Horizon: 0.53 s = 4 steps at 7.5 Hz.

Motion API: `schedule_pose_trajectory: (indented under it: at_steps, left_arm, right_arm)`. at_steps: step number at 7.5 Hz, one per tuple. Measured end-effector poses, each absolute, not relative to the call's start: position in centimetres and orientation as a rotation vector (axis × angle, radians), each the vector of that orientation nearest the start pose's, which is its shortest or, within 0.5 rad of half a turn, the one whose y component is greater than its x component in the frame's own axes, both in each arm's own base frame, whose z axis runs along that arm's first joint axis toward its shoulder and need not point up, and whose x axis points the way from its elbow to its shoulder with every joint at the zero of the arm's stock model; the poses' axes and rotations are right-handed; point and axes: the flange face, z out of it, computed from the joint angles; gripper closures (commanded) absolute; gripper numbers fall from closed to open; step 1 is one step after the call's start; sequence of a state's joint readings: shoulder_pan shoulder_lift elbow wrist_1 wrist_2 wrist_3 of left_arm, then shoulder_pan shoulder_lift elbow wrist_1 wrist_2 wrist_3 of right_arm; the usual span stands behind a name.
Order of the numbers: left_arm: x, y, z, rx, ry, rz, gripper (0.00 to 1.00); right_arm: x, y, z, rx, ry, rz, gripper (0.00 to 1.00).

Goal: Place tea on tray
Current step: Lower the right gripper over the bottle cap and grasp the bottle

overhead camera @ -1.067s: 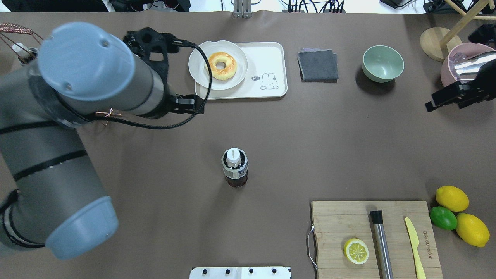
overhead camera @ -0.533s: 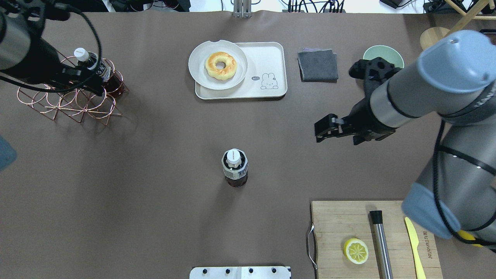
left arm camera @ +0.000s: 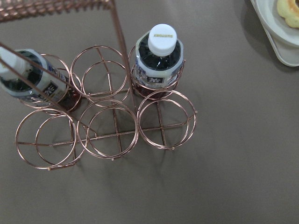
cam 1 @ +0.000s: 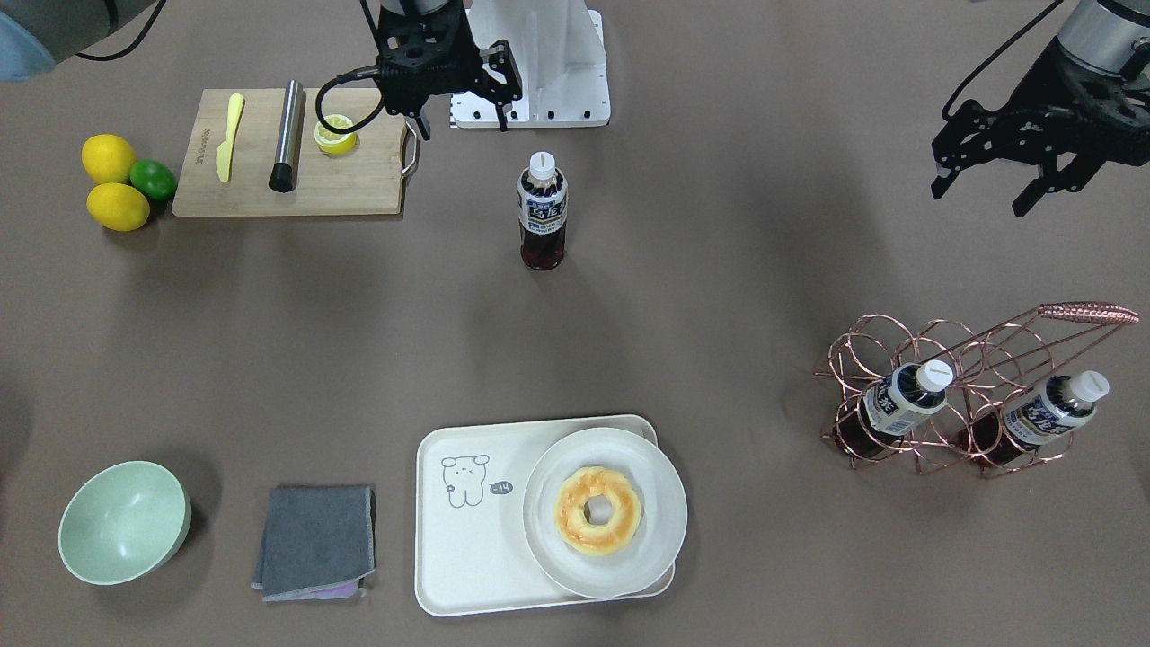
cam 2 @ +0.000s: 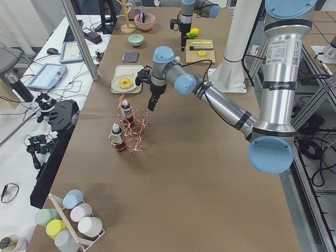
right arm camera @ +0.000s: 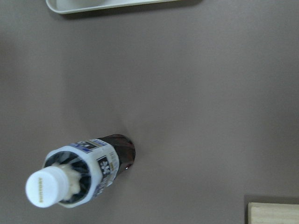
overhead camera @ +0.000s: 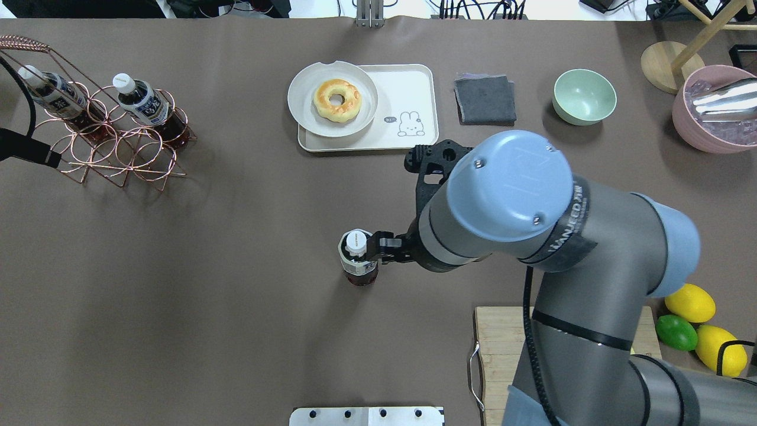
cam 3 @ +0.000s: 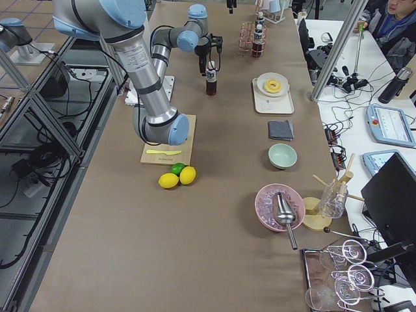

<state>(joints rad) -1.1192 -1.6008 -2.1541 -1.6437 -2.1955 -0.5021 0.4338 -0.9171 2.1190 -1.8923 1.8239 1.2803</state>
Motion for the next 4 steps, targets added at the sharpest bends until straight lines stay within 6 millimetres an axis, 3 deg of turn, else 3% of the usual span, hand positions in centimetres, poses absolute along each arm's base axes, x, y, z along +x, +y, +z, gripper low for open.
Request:
schedule_pose_trajectory:
  at_steps: [2, 4]
  left_arm:
    - [11.9, -44.1, 37.4, 0.314, 0.841, 0.154, 0.04]
    - [11.2, -44.0, 37.5, 0.318, 0.841, 0.142, 0.04]
  right_arm:
    - [-48.1, -32.1, 8.7, 0.100, -0.897, 0.027, 0.05]
    - [-49.9, -32.3, 7.5, 0.114, -0.886, 0.035, 0.11]
